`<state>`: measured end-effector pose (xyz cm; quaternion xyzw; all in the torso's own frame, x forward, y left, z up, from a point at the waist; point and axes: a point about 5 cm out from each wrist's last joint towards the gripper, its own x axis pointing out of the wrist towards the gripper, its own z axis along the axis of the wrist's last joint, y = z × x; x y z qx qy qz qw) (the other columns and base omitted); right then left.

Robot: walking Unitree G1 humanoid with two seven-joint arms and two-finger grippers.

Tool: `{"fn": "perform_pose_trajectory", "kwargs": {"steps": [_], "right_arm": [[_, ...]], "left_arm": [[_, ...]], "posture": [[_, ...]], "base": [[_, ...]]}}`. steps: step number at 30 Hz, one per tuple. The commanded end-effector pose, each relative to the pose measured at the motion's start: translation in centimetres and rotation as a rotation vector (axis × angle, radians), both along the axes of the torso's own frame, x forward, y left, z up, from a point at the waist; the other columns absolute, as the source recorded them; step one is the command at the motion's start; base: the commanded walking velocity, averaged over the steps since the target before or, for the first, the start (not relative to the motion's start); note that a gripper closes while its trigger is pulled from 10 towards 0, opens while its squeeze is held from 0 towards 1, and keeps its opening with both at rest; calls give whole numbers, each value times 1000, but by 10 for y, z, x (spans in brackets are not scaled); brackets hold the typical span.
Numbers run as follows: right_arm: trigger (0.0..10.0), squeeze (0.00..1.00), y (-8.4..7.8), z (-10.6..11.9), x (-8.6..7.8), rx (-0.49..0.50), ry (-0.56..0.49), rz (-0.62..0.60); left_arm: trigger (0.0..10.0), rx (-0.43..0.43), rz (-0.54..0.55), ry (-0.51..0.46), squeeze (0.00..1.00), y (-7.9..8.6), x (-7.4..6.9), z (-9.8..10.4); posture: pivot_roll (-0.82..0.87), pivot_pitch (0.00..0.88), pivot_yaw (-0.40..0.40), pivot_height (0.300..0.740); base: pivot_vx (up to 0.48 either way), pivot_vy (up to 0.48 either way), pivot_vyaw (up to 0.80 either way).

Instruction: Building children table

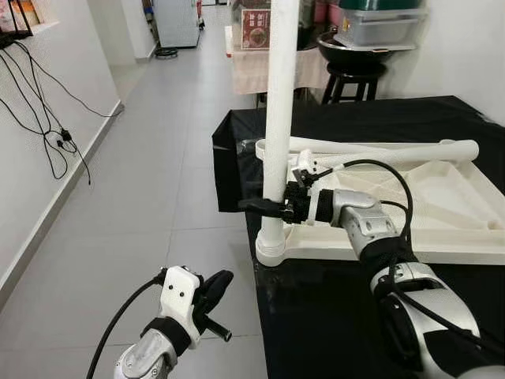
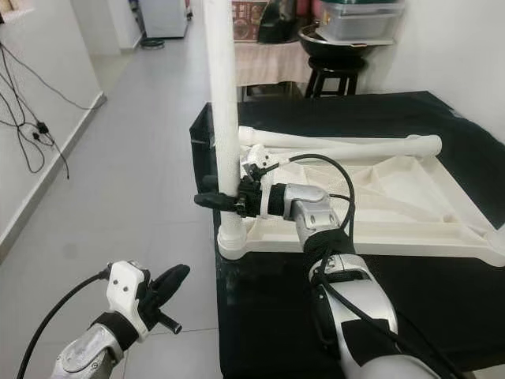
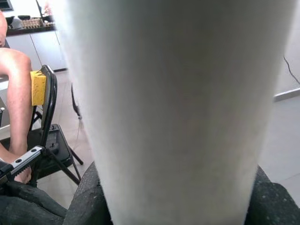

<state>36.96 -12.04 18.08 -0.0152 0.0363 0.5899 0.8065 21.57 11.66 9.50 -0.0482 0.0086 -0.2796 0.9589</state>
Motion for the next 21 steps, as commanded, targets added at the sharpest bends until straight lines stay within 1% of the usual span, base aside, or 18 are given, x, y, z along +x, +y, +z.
{"fn": "perform_pose_trajectory", "kwargs": {"steps": [1, 2, 4, 5, 6, 7, 8, 9, 10, 11, 13, 14, 17, 19, 20, 21], "right_arm": [[0, 0, -2, -21, -6, -11, 91, -1], [0, 0, -7, -29, -10, -17, 95, -7], [0, 0, -14, -46, -18, -64, 88, -74], [0, 0, -9, -65, -17, -99, 101, -363], [0, 0, -7, -76, -19, -128, 107, -582], [0, 0, -7, -76, -19, -128, 107, -582], [0, 0, -11, -86, -23, -161, 121, -899], [0, 0, -13, -82, -37, -183, 40, -942], [0, 0, -13, -82, -37, -183, 40, -942], [0, 0, -13, -77, -46, -190, -23, -907], [0, 0, -21, -76, -44, -147, 104, -877], [0, 0, -22, -78, -41, -162, 108, -867], [0, 0, -20, -80, -40, -173, 118, -847], [0, 0, -17, -81, -42, -186, 106, -833], [5373, 0, -14, -80, -42, -193, 96, -826], [10000, 0, -9, -76, -43, -165, 112, -822]], "left_arm": [[10000, 8, 4, 0, 0, 0, -1, -1], [10000, 9, 4, -1, 0, 1, -1, -1], [10000, 10, 3, -4, 0, 1, -3, 0], [10000, 11, 5, -5, 0, 2, -4, 1], [10000, 11, 6, -5, 0, 4, -5, 1], [10000, 11, 6, -5, 0, 4, -5, 1], [10000, 10, 8, -6, 0, 4, -6, 2], [10000, 12, 1, -2, 0, 5, -6, 2], [10000, 12, 1, -2, 0, 5, -6, 2], [10000, 13, -4, 1, 0, 6, -5, 1], [10000, -1, -10, 8, 0, 5, -5, 1], [10000, -6, -16, 10, 0, 5, -4, 1], [10000, -8, -21, 12, 0, 5, -4, 1], [10000, -8, -24, 13, 0, 5, -4, 1], [10000, -10, -11, 10, 0, 6, -4, 1], [10000, -11, -1, 8, 0, 6, -4, 1]], "posture": [[57, 0, -14, 740], [48, 0, -14, 740], [43, 0, -18, 740], [38, 0, -21, 740], [30, 0, -17, 740], [30, 0, -17, 740], [21, 0, -14, 740], [9, 0, -7, 740], [9, 0, -7, 740], [-2, 0, -1, 740], [-20, 0, 4, 740], [6, 0, -11, 740], [4, 0, -5, 740], [4, 0, -5, 740], [11, 0, -7, 740], [12, 0, -8, 740]], "base": [[0, 0, 0], [0, 0, 0], [0, 0, 0], [0, 0, 0], [0, 0, 0], [0, 0, 0], [0, 0, 0], [0, 0, 0], [0, 0, 0], [0, 0, 0], [0, 0, 0], [0, 0, 0], [0, 0, 0], [0, 0, 0], [0, 0, 0], [0, 0, 0]]}}
